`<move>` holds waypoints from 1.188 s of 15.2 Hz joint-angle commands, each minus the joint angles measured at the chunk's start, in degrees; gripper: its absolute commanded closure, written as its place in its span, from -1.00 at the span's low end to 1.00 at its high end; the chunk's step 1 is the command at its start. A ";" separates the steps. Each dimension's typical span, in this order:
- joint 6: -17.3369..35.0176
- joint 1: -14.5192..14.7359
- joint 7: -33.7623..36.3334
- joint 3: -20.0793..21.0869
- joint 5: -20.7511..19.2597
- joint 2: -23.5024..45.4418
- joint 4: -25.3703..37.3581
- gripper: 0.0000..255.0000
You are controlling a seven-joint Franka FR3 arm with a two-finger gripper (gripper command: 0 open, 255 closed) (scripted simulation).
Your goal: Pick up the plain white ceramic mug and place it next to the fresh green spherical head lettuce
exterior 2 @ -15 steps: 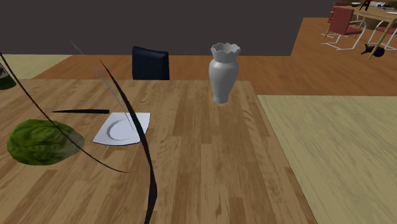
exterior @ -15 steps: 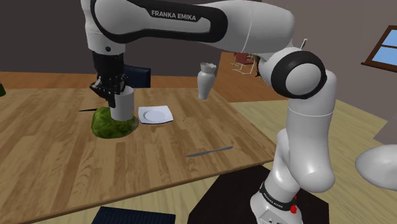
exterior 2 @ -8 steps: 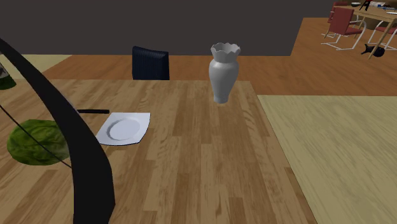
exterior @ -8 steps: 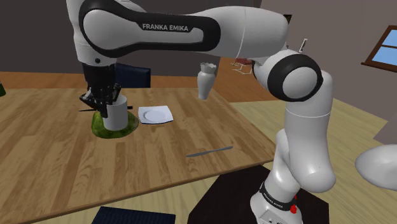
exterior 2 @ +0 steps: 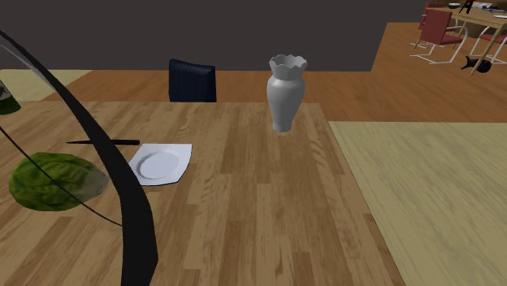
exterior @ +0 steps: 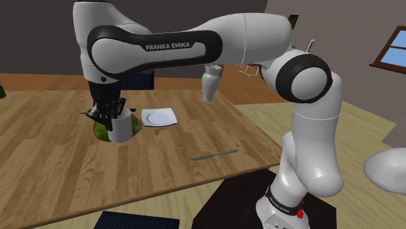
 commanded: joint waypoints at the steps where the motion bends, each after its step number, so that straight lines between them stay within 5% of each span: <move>1: 1.45 0.02 0.10 0.01 -0.03 0.20 -1.21 1.00; 18: 13.58 -0.03 0.62 -0.09 -0.32 2.44 -11.11 1.00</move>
